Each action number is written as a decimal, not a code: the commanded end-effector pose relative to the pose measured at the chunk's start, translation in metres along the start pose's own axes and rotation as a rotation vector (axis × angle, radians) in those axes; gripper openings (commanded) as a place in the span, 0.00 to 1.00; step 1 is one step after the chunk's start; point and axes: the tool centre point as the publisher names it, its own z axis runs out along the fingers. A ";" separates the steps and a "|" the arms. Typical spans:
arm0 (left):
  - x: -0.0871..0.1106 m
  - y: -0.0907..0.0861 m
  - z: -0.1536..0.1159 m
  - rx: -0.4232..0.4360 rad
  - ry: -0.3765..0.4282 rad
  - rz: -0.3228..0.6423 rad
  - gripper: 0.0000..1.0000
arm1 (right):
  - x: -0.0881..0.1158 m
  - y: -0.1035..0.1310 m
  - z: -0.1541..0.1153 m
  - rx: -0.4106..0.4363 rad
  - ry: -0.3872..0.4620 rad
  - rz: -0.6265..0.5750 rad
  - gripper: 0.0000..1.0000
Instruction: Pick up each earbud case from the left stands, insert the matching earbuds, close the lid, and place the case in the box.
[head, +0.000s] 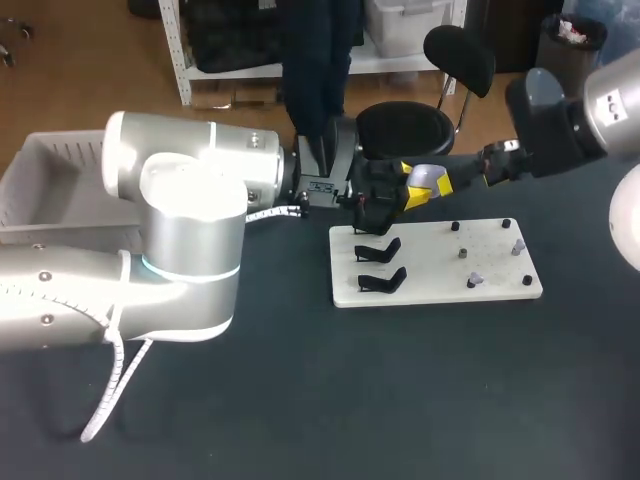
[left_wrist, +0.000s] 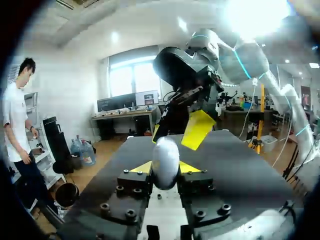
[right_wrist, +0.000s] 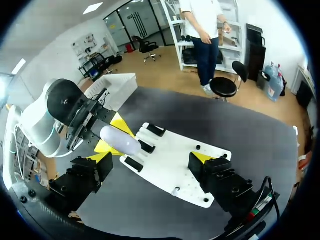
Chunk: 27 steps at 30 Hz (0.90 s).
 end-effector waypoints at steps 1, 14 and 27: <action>0.001 0.000 0.001 0.004 -0.004 0.004 0.00 | -0.005 -0.003 0.001 -0.009 0.001 -0.004 1.00; 0.000 -0.014 -0.003 0.037 -0.032 -0.008 0.00 | -0.017 -0.004 -0.009 0.029 -0.018 -0.040 1.00; -0.026 -0.026 -0.036 0.019 -0.150 -0.063 0.00 | 0.004 -0.034 -0.047 0.298 0.057 -0.049 1.00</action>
